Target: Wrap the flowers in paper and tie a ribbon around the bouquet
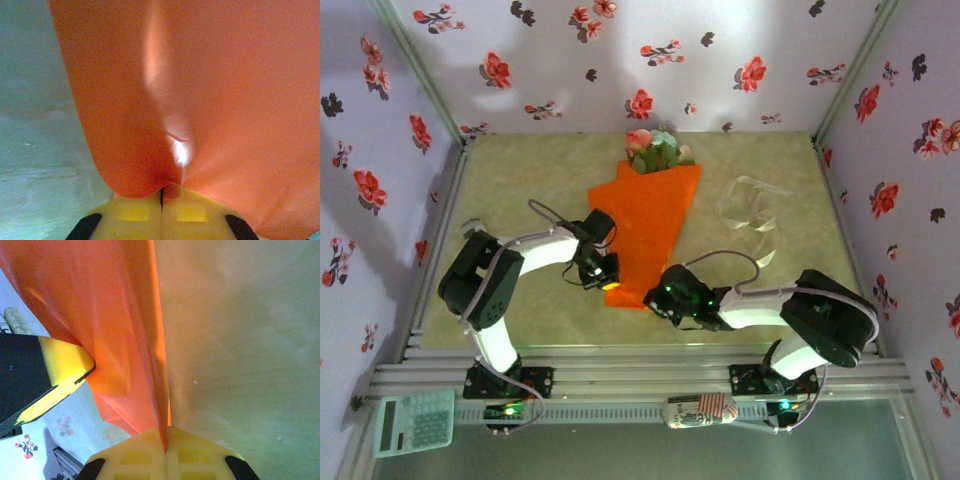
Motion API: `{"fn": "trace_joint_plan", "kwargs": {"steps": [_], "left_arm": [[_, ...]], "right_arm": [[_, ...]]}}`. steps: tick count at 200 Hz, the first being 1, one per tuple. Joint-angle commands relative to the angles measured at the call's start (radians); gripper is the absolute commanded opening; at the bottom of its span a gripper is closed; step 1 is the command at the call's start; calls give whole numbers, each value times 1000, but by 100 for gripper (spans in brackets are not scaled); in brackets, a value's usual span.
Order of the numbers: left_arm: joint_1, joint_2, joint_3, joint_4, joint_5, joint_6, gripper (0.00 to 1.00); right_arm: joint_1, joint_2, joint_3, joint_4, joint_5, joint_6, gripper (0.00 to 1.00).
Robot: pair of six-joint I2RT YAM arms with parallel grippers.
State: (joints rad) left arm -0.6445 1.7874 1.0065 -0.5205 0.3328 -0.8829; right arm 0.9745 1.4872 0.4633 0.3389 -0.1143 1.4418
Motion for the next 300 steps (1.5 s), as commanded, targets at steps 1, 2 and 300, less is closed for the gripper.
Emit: {"fn": "trace_joint_plan", "kwargs": {"steps": [1, 2, 300], "left_arm": [[-17, 112, -66, -66, -144, 7, 0], [-17, 113, -66, -66, -144, 6, 0], [-37, -182, 34, -149, -139, -174, 57]], "right_arm": [[6, -15, -6, -30, 32, 7, 17], [6, -16, -6, -31, 32, 7, 20], [-743, 174, 882, -1196, 207, -432, 52]]}}
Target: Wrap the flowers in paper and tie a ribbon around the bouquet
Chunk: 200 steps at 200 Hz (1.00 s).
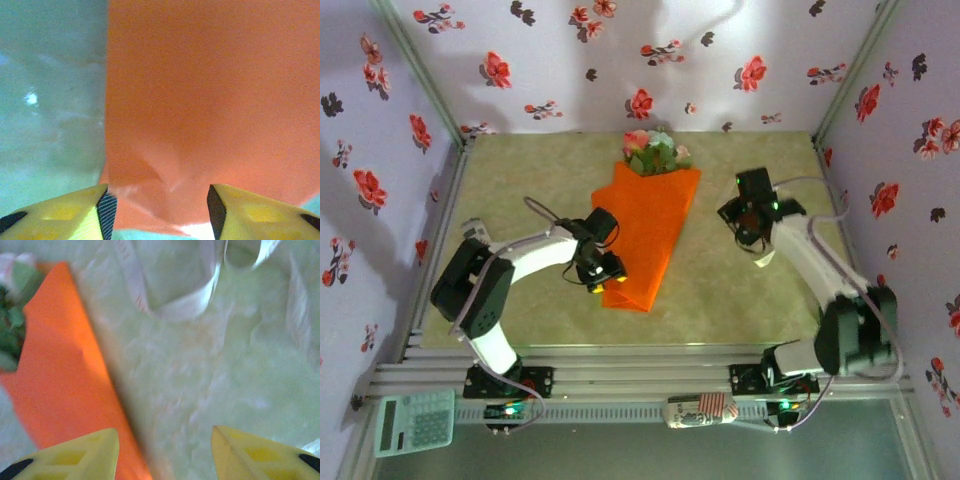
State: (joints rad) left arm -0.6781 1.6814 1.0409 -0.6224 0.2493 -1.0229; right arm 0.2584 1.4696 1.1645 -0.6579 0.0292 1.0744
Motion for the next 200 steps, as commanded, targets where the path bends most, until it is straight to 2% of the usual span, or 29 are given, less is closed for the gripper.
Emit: {"fn": "trace_joint_plan", "kwargs": {"steps": [1, 19, 35, 53, 67, 91, 129, 166, 183, 189, 200], "left_arm": [[-3, -77, -1, -44, -54, -34, 57], [-3, -73, 4, 55, 8, -15, 55], [-9, -58, 38, 50, 15, 20, 55], [-7, -27, 84, -26, -4, 90, 56], [-8, 4, 103, -62, 0, 146, 56], [-9, 43, 90, -82, 4, 206, 56], [-10, 93, 57, -56, 25, 223, 56], [-10, 150, 59, -5, 40, 213, 54], [-9, 187, 67, 24, 45, 196, 50], [-8, 199, 68, 38, 51, 187, 48], [-8, 220, 75, 69, 62, 171, 45]], "right_arm": [[-29, 201, 190, -204, 67, -63, 52], [-69, 307, 286, -221, 76, -39, 53], [-107, 381, 351, -223, 83, -37, 55], [-132, 461, 454, -198, 123, -169, 55], [-149, 521, 501, -110, 49, -309, 56], [-164, 636, 618, -107, -6, -410, 58], [-166, 853, 866, -215, 6, -417, 58], [-167, 968, 948, -182, -17, -387, 55], [-167, 1030, 1006, -169, -63, -391, 45], [-166, 1049, 1027, -165, -82, -396, 38], [-164, 1076, 1066, -170, -105, -407, 17]]}}
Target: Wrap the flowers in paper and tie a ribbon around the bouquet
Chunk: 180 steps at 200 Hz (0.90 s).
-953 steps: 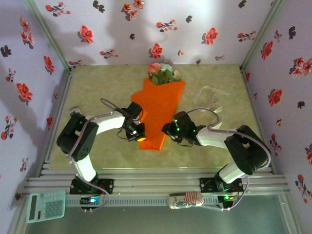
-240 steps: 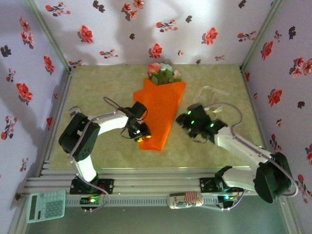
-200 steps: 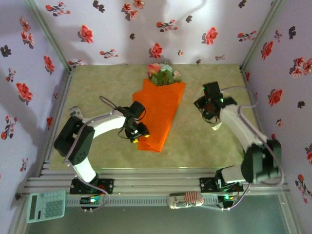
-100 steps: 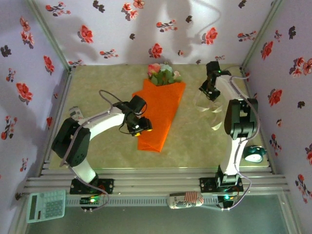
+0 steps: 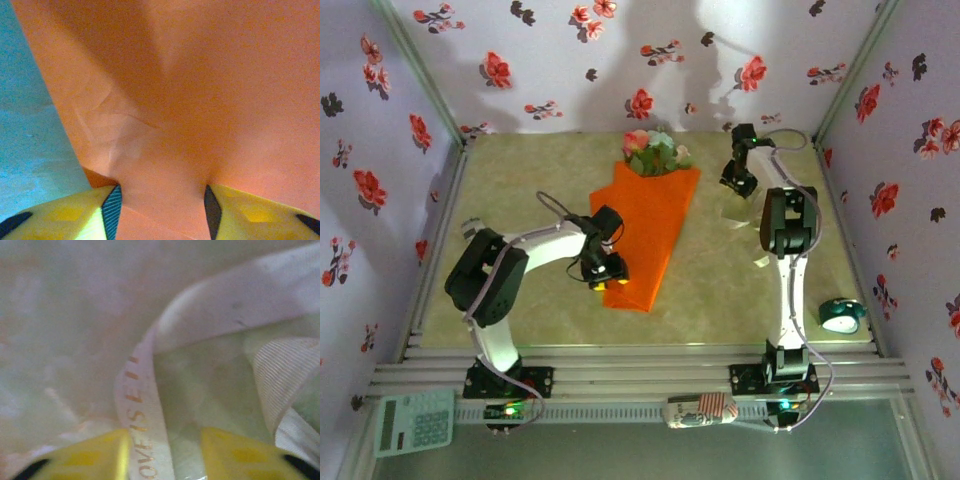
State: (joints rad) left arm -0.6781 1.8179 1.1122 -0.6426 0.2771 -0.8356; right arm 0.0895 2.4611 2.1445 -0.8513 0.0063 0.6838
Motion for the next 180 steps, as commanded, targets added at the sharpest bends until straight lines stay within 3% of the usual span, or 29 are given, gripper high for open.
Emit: {"fn": "trace_joint_plan", "kwargs": {"steps": [1, 10, 45, 83, 128, 180], "left_arm": [[-8, 84, 4, 92, 36, -17, 44], [-8, 106, 14, 114, 45, -30, 42], [-6, 187, 63, 210, 63, -86, 36], [1, 218, 139, 231, 38, -103, 40], [20, 48, 159, 194, -18, -171, 52], [96, -258, 12, 201, -77, -384, 61]], "right_arm": [[5, 86, 89, 22, -84, -18, 16], [8, 89, 109, 13, -88, -37, 0], [28, -142, -6, 86, -14, -127, 0], [46, -444, -233, 186, -123, -156, 0], [155, -762, -588, 440, -291, -162, 0], [359, -919, -735, 485, -331, -105, 0]]}}
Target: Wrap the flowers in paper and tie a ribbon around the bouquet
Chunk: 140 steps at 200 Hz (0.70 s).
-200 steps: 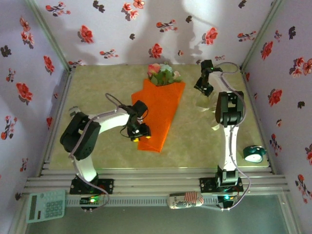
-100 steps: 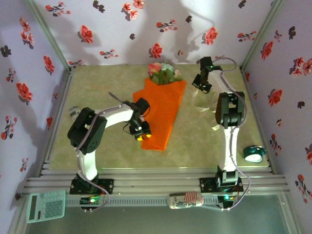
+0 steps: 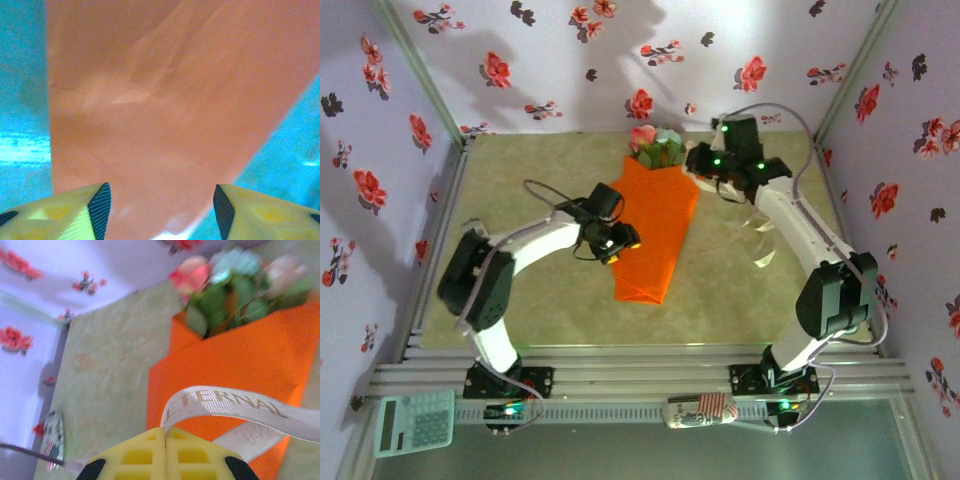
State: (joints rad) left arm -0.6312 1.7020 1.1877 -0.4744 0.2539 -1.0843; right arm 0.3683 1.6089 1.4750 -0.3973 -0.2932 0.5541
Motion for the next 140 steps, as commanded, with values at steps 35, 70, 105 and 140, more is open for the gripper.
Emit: {"fn": "trace_joint_plan", "kwargs": {"steps": [35, 70, 105, 140], "left_arm": [[159, -350, -180, -6, -83, -337, 67], [303, -449, -139, -225, -147, -334, 71], [418, -442, 5, -451, -287, -192, 71], [444, -426, 101, -569, -358, -105, 72]], "right_arm": [[276, -98, -174, 72, -59, 103, 0], [470, 50, -141, 214, -88, 191, 0], [590, 339, 141, 169, -130, 220, 0], [581, 462, 293, 21, -126, 236, 49]]}}
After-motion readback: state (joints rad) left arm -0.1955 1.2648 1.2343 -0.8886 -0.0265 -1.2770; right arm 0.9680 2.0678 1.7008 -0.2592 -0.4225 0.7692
